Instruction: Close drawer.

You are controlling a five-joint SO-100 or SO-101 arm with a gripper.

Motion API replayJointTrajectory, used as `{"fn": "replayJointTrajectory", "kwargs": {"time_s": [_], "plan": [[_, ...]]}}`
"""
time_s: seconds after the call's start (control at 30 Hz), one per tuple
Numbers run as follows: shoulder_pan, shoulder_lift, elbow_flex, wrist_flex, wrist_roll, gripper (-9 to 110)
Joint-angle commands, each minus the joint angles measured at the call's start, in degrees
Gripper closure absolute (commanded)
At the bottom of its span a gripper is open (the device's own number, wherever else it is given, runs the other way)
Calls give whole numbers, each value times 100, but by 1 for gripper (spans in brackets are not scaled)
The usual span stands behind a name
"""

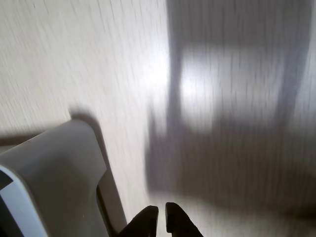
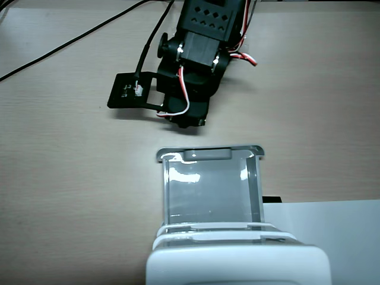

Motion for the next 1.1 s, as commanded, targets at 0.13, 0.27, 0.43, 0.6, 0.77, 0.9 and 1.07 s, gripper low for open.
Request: {"fn": "replayJointTrajectory", "kwargs": {"time_s": [0.13,0.27,0.43,0.6,0.77,0.9,1.07], "plan": [[114,-290,-97,-255,18,101],[105,-290,-79,-255,35,101],[105,-264,-62,-255,35,101],[70,-185,-18,-246,-18,101],[44,-193,-18,-272,-70,101],[26,-193,-18,-281,-88,101],[18,-193,-9,-281,-114,101]]}}
